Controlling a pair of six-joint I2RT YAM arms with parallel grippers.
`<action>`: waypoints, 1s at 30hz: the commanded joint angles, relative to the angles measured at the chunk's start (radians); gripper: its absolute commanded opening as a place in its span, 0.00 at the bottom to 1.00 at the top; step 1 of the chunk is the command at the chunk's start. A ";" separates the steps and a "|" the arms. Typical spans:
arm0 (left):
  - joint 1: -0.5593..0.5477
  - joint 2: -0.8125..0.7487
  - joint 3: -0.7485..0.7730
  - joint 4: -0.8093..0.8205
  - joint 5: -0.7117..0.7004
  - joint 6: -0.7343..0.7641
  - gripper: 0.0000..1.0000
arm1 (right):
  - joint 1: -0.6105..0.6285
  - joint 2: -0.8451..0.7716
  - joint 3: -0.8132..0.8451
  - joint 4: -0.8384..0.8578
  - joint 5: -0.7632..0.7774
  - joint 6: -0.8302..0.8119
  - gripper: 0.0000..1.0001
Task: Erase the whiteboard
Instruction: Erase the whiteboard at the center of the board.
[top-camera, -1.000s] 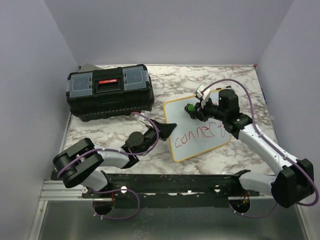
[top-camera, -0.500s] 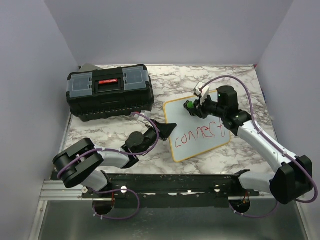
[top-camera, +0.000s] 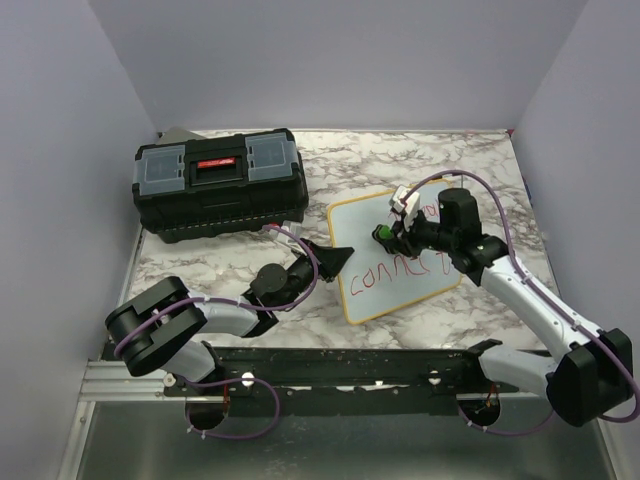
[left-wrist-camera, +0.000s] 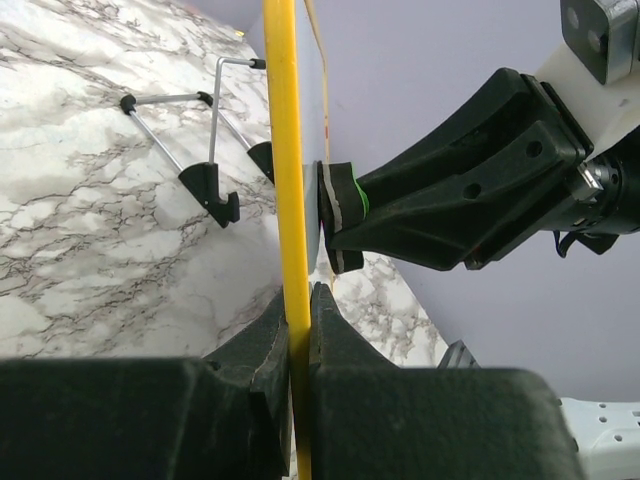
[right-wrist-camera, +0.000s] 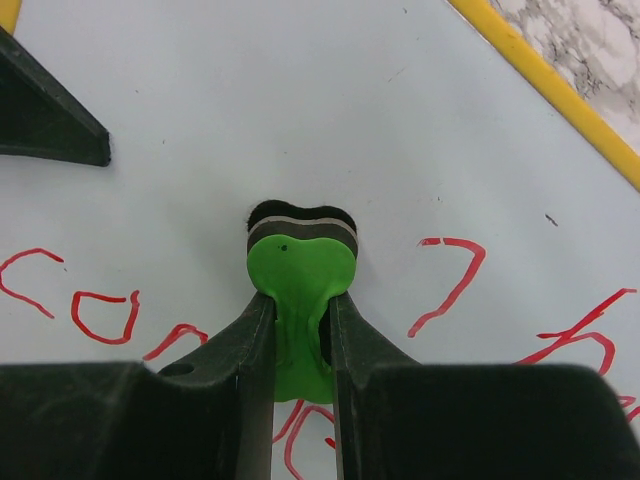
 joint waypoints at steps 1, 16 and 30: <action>-0.022 -0.009 -0.007 0.012 0.100 0.076 0.00 | -0.003 0.051 0.030 0.077 0.071 0.082 0.01; -0.022 -0.039 -0.021 -0.003 0.093 0.092 0.00 | -0.002 0.112 0.095 0.043 0.202 0.081 0.01; -0.022 -0.026 -0.016 0.010 0.098 0.090 0.00 | 0.000 0.035 0.005 -0.079 -0.022 -0.022 0.01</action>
